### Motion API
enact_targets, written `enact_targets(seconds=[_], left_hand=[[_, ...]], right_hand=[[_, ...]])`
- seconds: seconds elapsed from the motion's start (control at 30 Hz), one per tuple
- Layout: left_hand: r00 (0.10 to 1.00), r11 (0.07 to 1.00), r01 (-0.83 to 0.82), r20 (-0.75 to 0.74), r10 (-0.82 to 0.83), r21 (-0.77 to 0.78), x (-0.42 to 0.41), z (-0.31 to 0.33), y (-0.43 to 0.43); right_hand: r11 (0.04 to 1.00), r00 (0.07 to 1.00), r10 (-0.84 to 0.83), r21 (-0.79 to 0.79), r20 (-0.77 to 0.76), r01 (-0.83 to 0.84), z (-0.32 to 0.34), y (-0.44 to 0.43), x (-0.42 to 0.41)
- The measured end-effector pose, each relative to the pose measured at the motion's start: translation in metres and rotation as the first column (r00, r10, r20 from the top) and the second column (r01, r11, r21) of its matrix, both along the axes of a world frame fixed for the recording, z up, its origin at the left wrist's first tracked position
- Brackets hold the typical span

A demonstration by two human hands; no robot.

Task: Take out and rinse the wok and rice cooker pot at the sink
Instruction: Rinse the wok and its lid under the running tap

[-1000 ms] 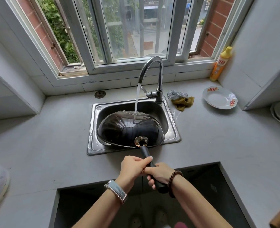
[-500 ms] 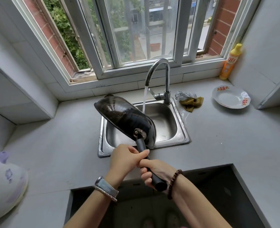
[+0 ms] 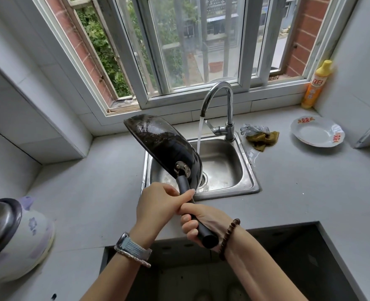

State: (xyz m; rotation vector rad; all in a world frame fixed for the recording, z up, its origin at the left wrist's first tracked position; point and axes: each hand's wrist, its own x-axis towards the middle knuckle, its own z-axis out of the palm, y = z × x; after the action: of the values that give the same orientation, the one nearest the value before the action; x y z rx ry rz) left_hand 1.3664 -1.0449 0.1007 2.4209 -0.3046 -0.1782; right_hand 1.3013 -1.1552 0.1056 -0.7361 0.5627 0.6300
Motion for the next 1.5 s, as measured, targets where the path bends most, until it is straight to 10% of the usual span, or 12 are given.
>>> enact_targets(seconds=[0.53,0.67,0.83,1.03,1.23,1.5], left_hand=[[0.964,0.952,-0.142,-0.255,0.071,-0.273,-0.003,0.015,0.011],[0.621,0.850,-0.292,-0.763,-0.180,-0.438,0.003,0.010,0.007],[0.341,0.578,-0.518,-0.772,-0.536,-0.630,0.005,0.006,0.001],[0.378,0.218,-0.732,-0.651,-0.658,-0.645,0.003,0.000,-0.013],[0.360,0.293,-0.653,-0.627,-0.690,-0.698,0.022,-0.005,-0.004],[0.475,0.374,-0.662,-0.750,-0.461,-0.649,0.030,0.006,0.001]], right_hand=[[0.987,0.988,0.101,-0.133,0.114,-0.085,0.016,0.010,0.004],[0.980,0.988,0.074,-0.196,0.135,-0.047,0.022,0.018,0.005],[0.954,0.985,0.119,-0.289,0.128,-0.078,0.022,0.022,0.007],[0.979,0.983,0.136,-0.171,0.125,-0.114,0.028,0.029,0.009],[0.996,0.994,0.069,0.058,0.086,-0.074,0.022,0.017,0.011],[0.969,0.952,0.224,-0.148,0.208,-0.196,0.021,0.025,0.026]])
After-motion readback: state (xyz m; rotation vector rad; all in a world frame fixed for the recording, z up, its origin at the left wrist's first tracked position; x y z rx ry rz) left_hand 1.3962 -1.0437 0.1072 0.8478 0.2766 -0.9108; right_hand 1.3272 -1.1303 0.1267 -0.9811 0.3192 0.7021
